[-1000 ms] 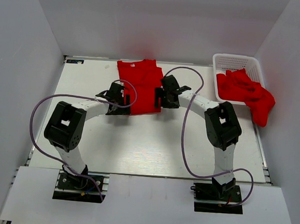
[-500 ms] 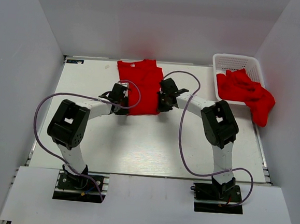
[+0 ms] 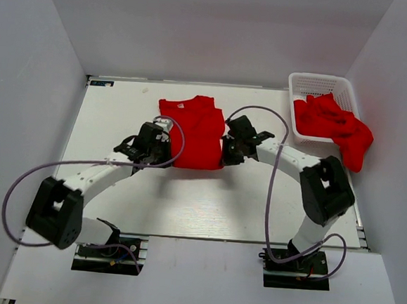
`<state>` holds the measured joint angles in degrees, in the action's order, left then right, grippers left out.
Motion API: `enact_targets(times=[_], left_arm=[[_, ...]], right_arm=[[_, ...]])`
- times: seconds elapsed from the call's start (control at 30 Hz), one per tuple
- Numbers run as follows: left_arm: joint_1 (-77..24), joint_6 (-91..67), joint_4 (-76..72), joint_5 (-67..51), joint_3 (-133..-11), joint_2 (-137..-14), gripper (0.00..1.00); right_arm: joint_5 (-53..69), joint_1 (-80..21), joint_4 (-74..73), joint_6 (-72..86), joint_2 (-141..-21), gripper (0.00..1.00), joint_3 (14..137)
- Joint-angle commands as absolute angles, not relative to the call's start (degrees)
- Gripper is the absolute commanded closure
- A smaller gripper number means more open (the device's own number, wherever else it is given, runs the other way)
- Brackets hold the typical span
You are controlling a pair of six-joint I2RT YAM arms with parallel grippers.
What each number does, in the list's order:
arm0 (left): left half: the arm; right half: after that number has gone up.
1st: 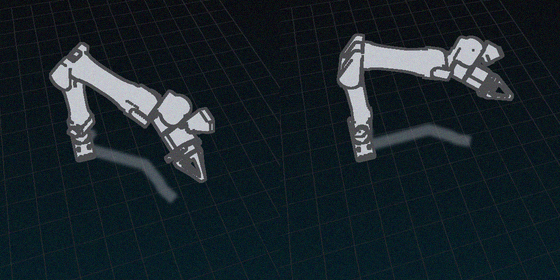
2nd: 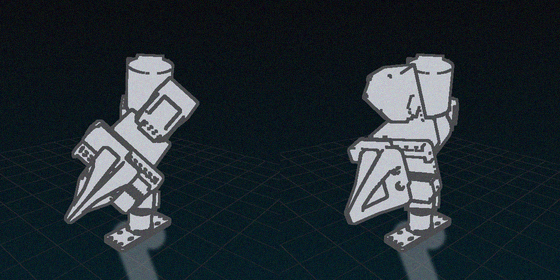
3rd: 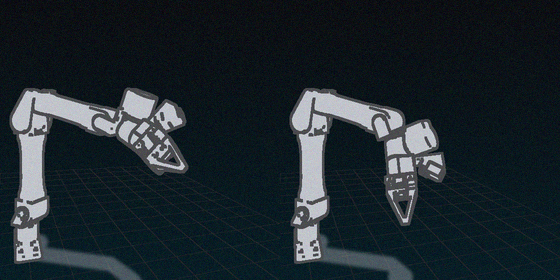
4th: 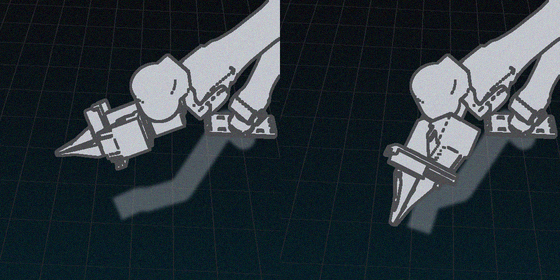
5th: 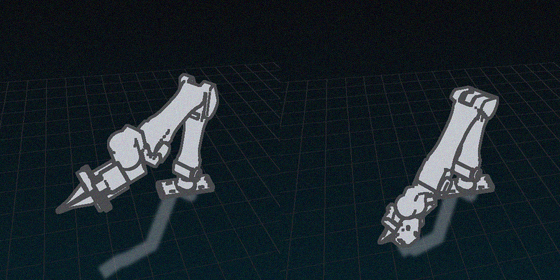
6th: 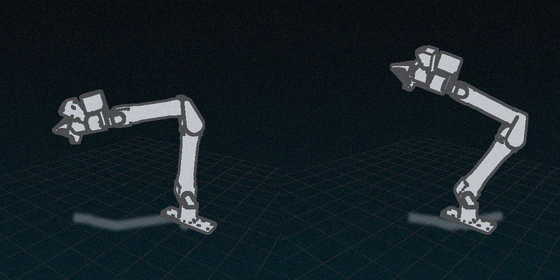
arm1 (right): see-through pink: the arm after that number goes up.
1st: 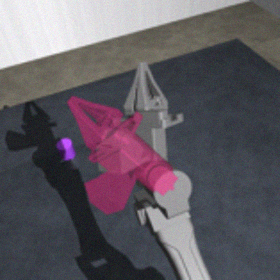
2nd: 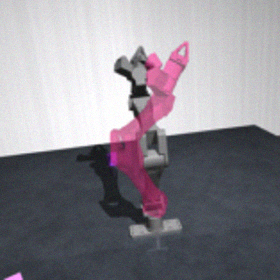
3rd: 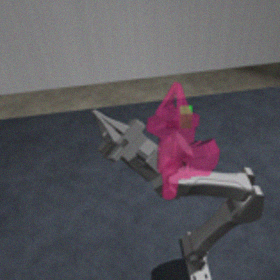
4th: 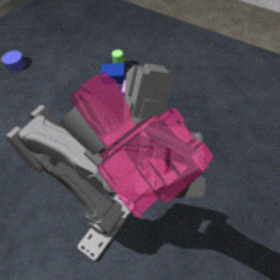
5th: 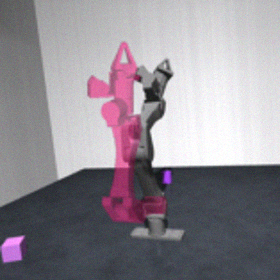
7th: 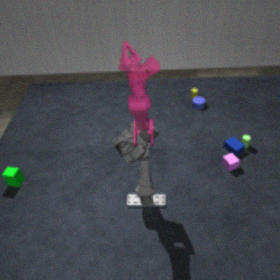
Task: Fold and stack the t-shirts
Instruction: Grab one side of the 2/3 rectangular tshirt with both arms, then fold the long partially folded tshirt into a neat square
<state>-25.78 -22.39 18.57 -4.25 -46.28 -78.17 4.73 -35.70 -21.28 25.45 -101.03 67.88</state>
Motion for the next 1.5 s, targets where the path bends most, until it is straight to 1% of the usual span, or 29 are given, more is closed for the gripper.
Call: enact_targets(times=[0.0,0.13,0.2,0.27,0.37,0.43,0.47,0.53,0.57,0.63,0.67,0.77,0.8,0.87,0.9,1.03,1.07,1.2,1.23,1.27,1.47], left_arm=[[-26.45,-23.81,22.93,-5.54,-45.97,-68.59,1.0],[-26.46,-23.82,24.26,-4.22,-47.98,-64.87,1.0],[-26.46,-24.34,24.26,-3.6,-49.47,-64.86,1.0],[-26.46,-26.44,23.64,1.28,-51.4,-65.82,1.0],[-25.84,-29.17,25.75,6.83,-54.13,-68.37,1.0],[-25.05,-31.28,26.45,8.69,-57.21,-71.62,1.0],[-25.05,-31.81,27.06,10.88,-58.17,-72.67,1.0],[-25.05,-31.82,27.07,12.12,-61.42,-76.27,1.0],[-25.05,-31.82,27.68,13.78,-62.48,-77.59,1.0],[-25.05,-32.43,29.08,15.98,-66.34,-80.14,1.0],[-24.53,-32.95,29.7,18.95,-67.66,-81.46,1.0],[-23.83,-32.96,31.02,22.05,-73.54,-86.38,1.0],[-23.82,-32.96,31.9,22.06,-74.87,-88.83,1.0],[-22.51,-32.96,31.9,22.85,-78.11,-91.13,1.0],[-22.5,-32.96,31.9,23.46,-79.27,-92.1,1.0],[-20.4,-32.96,33.22,24.08,-83.58,-96.85,1.0],[-20.39,-32.44,33.22,24.08,-84.8,-98.68,1.0],[-18.2,-32.43,34.36,22.77,-88.24,-104.3,1.0],[-17.41,-32.43,34.37,21.98,-88.76,-105.28,1.0],[-17.4,-32.43,34.37,21.45,-89.47,-106.34,1.0],[-14.95,-32.43,30.94,18.98,-91.41,-112.58,1.0]], right_arm=[[6.42,-35.24,-25.75,23.91,-93.63,1.0,66.89],[5.01,-34.98,-26.45,23.2,-89.13,1.0,69.07],[4.66,-34.89,-26.46,22.5,-89.12,1.0,70.22],[3.61,-34.72,-26.98,22.06,-90.34,1.0,75.21],[1.6,-34.72,-27.33,22.5,-92.54,1.0,78.99],[1.76,-34.45,-27.25,22.32,-95.17,1.0,80.94],[1.76,-34.28,-27.16,22.32,-96.06,1.0,84.25],[2.72,-33.93,-27.51,21.54,-98.87,1.0,87.0],[2.29,-33.75,-29.25,21.62,-100.7,1.0,91.36],[1.33,-33.23,-31.01,21.1,-103.96,1.0,96.21],[1.06,-33.05,-31.37,20.92,-104.93,1.0,97.37],[1.14,-31.99,-31.9,20.13,-111.15,1.0,103.78],[1.4,-31.56,-32.77,20.04,-112.14,1.0,108.58],[1.84,-30.94,-33.48,19.43,-116.51,1.0,111.69],[2.02,-30.5,-34.36,19.42,-117.76,1.0,115.97],[4.74,-29.09,-34.28,19.07,-123.39,1.0,122.07],[6.05,-28.83,-34.02,18.9,-126.36,1.0,123.91],[8.61,-27.78,-28.93,18.55,-128.49,1.0,123.4],[9.31,-27.51,-24.65,18.46,-128.84,1.0,122.18],[9.58,-27.34,-23.74,18.72,-129.72,1.0,121.99],[12.74,-26.37,-14.34,20.92,-134.73,1.0,121.99]])
